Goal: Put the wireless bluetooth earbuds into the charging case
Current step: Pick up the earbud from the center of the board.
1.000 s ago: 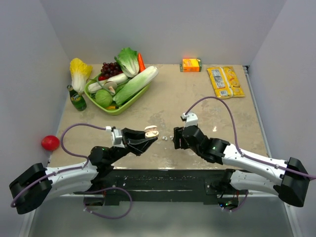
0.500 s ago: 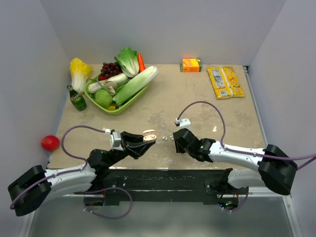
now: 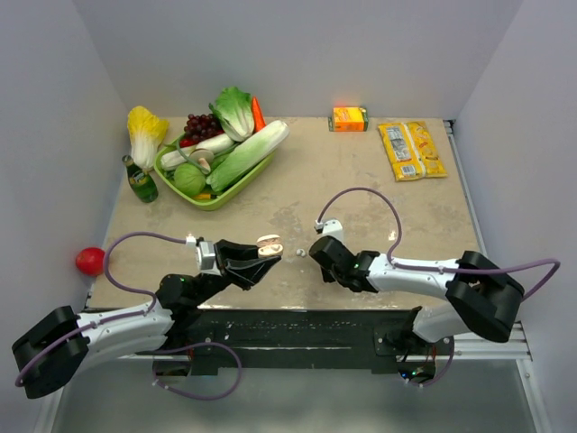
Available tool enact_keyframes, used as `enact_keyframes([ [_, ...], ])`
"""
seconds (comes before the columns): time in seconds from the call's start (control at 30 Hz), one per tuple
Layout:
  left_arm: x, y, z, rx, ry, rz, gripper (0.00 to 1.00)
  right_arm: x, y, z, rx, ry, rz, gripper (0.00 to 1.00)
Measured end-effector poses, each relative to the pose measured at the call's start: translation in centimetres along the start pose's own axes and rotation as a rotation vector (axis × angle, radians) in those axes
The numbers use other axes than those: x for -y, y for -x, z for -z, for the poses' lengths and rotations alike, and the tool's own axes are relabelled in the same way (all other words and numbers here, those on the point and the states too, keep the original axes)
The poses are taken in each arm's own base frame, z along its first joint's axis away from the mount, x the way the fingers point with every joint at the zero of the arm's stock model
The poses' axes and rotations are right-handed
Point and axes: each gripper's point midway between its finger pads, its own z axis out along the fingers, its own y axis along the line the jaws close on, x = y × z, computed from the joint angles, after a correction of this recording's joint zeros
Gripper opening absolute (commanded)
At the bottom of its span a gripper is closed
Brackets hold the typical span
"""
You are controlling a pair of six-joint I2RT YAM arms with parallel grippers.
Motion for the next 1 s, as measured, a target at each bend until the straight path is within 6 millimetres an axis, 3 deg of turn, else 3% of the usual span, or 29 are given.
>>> enact_keyframes([
  [0.6,0.1,0.4,0.0,0.012,-0.003,-0.005,0.00,0.5,1.4,-1.9,-0.015,-0.064,-0.005,0.13],
  [0.83,0.0,0.1,0.0,0.004,-0.001,-0.005,0.00,0.4,2.5,-2.4,-0.016,-0.056,0.012,0.33],
  [0.9,0.0,0.0,0.0,0.000,0.000,-0.005,0.00,0.1,3.0,-1.9,-0.004,-0.034,0.017,0.38],
  [1.0,0.0,-0.1,0.0,-0.002,0.001,-0.006,0.00,-0.3,4.7,-0.2,0.047,0.010,0.005,0.38],
])
